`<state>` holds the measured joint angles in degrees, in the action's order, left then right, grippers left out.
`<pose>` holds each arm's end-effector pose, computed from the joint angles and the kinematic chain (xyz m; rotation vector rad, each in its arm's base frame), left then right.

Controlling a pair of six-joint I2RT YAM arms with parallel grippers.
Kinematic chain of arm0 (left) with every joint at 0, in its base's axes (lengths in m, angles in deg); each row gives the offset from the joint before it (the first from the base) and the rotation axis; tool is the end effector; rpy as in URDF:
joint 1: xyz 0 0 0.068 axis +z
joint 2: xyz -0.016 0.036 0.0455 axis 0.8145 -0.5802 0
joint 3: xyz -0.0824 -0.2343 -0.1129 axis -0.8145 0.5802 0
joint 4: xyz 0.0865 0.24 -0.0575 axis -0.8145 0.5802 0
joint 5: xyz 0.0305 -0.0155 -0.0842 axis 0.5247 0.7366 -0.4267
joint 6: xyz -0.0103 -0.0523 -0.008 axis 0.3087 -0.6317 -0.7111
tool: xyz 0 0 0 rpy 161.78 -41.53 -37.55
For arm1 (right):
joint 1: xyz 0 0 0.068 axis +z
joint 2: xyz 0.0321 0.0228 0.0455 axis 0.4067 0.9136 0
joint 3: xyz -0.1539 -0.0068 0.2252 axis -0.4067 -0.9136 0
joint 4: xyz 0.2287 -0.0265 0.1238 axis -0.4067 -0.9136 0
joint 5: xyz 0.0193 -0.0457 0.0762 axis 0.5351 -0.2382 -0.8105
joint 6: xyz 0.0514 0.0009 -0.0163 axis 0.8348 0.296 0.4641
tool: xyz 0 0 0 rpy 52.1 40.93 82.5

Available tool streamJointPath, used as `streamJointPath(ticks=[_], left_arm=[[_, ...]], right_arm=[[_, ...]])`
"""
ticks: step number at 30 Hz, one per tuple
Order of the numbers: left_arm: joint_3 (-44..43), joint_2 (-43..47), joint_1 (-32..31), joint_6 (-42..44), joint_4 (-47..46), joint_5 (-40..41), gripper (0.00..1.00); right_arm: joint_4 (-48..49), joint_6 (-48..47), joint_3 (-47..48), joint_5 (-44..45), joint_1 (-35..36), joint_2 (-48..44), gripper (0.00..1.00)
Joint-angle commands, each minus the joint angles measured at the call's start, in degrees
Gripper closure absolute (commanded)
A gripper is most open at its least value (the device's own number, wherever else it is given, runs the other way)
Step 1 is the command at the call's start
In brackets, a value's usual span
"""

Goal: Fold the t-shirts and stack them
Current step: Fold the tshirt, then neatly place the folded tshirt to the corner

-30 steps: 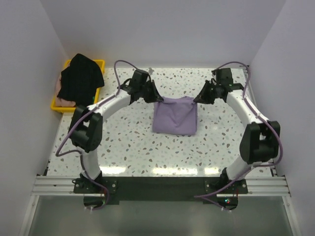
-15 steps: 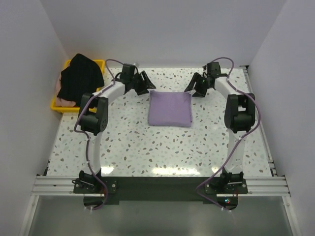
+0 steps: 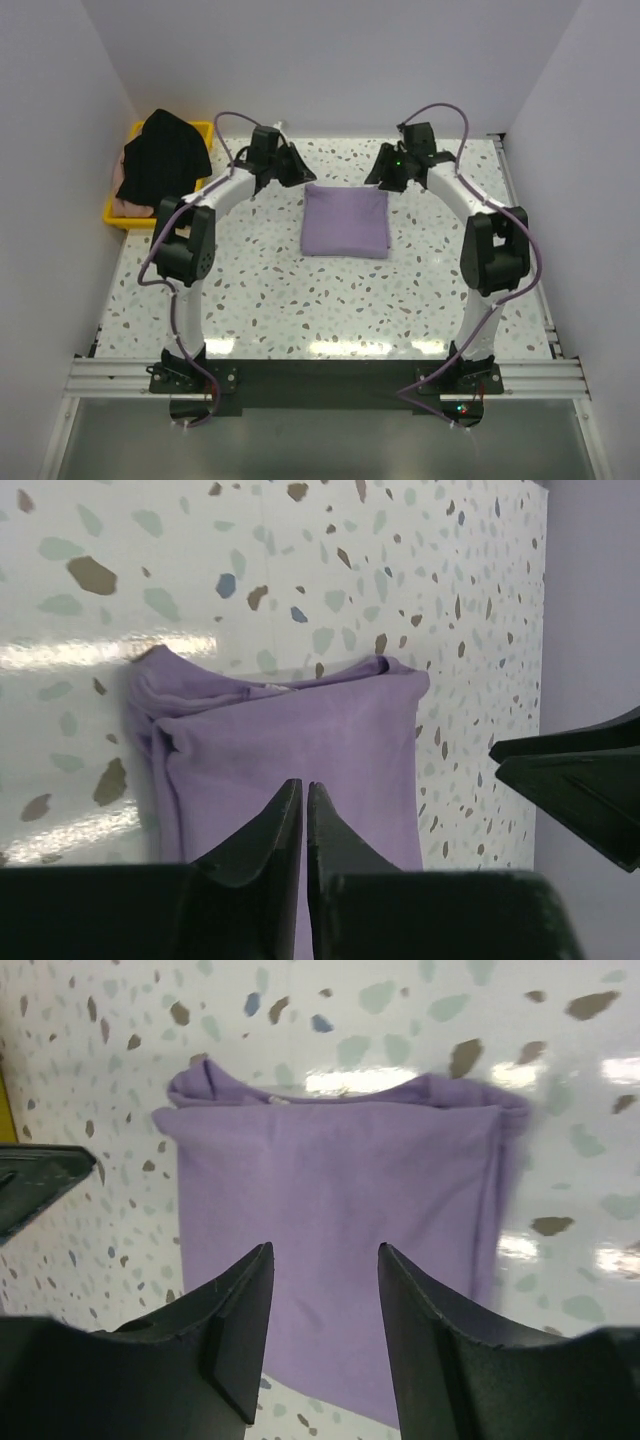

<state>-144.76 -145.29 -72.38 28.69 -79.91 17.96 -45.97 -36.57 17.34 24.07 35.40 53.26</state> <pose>0.4570 -0.1599 0.2195 -0.3072 2.3096 -0.9597 0.4336 0.0959 0.2519 0.2680 2.4202 0.6132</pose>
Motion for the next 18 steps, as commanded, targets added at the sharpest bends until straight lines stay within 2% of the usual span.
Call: streamJointPath(ticks=[1, 5, 10, 18], left_arm=[[-0.3, -0.4, -2.6, 1.3, -0.3, 1.2, 0.91], [-3.6, -4.8, -3.2, 1.6, 0.3, 1.7, 0.93], [-9.2, -11.4, -2.0, 1.5, 1.2, 2.4, 0.94], [-13.6, -17.1, 1.0, 1.6, 2.9, 1.8, 0.94]], right_arm=[[2.7, -0.6, 0.3, 0.3, 3.4, 1.6, 0.51], [4.8, -0.4, 2.1, -1.9, 3.3, 6.1, 0.52], [2.2, -1.0, 9.8, -3.2, 1.9, 15.3, 0.53], [4.4, 3.5, 9.8, -10.7, -2.7, 18.9, 0.53]])
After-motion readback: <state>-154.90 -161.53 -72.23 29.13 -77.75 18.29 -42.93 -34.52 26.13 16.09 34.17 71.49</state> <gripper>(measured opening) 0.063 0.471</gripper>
